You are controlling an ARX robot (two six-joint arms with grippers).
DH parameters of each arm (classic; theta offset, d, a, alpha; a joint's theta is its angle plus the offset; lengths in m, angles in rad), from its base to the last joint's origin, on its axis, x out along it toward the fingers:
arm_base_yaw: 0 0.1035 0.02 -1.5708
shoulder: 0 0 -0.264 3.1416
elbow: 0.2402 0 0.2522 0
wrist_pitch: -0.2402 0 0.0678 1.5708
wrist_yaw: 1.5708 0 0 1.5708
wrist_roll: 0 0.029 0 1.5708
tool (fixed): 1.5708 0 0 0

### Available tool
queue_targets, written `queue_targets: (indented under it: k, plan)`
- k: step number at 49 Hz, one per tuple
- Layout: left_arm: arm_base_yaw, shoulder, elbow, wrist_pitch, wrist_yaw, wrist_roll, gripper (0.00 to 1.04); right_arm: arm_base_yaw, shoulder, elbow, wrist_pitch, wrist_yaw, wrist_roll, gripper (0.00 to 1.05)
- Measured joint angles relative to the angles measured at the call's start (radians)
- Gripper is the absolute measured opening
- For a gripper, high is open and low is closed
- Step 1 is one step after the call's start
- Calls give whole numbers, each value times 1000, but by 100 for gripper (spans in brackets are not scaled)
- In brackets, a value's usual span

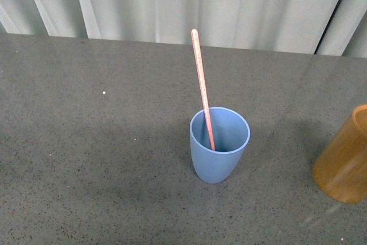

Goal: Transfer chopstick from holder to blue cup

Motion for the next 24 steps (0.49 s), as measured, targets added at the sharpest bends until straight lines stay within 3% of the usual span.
queue_targets:
  k: [24]
  plan:
    - [0,0,0,0,0,0,98,0,0,0,0,0,0,84]
